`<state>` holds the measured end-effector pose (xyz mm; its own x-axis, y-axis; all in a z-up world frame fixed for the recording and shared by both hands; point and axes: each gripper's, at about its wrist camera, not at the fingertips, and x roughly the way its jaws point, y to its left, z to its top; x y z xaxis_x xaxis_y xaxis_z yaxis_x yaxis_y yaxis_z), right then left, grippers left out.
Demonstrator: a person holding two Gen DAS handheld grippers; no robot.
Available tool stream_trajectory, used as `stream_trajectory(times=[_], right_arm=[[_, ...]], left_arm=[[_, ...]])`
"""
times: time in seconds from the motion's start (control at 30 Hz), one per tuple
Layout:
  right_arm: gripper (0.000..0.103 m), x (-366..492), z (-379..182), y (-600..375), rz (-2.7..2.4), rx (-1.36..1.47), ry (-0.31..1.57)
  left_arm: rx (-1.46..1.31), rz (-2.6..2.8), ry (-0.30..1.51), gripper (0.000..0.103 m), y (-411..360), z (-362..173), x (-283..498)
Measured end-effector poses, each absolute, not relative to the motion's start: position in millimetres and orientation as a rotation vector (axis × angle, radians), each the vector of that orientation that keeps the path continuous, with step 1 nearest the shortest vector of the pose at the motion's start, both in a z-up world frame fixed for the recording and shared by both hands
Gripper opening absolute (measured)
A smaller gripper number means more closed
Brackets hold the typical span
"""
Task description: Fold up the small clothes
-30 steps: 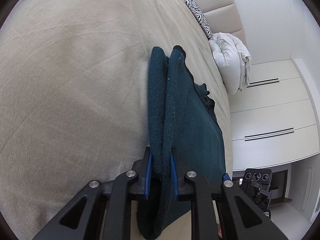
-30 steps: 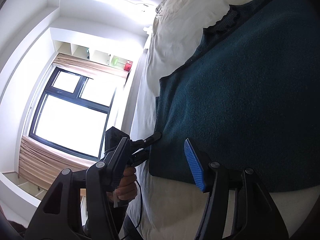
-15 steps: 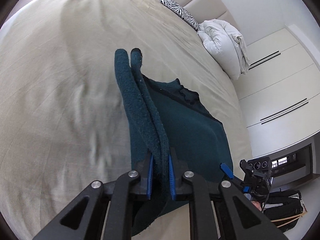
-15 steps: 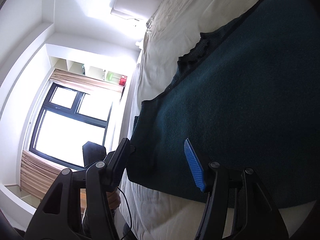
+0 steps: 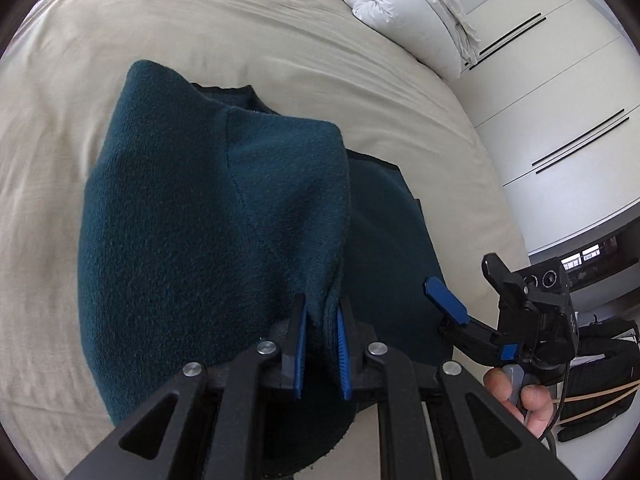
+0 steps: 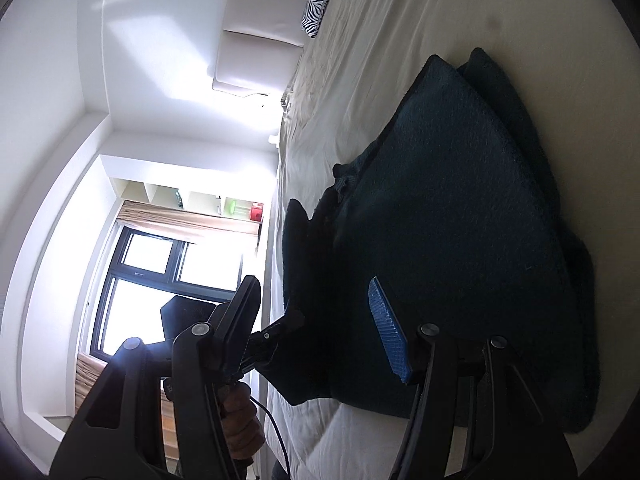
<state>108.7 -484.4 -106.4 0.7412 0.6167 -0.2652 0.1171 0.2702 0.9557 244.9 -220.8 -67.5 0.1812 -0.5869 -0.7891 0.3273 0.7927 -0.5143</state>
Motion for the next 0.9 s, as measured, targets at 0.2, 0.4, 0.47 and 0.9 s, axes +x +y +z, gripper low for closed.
stream_trajectory(times=[0.2,0.4,0.47,0.9], right_arm=[[0.056,118.9,-124.0,-524.7,0.368,1.368,0.688],[0.055,136.0,-124.4,-530.4,0.368,1.356,0.731],[0.055,139.8,-122.0,-529.3,0.359,1.338,0.756],[0.056,183.7,-114.6,-493.8,0.306,1.184,1.034]], left_arm=[[-0.215,-0.665,1.179,0.016,-261.6,-79.3,241.4],[-0.264,-0.707,1.147,0.046,-247.2,-79.2,230.7],[-0.26,-0.715,1.113,0.065,-238.7,-64.4,221.8],[-0.261,-0.647,0.927,0.062,-149.6,-34.3,192.9]])
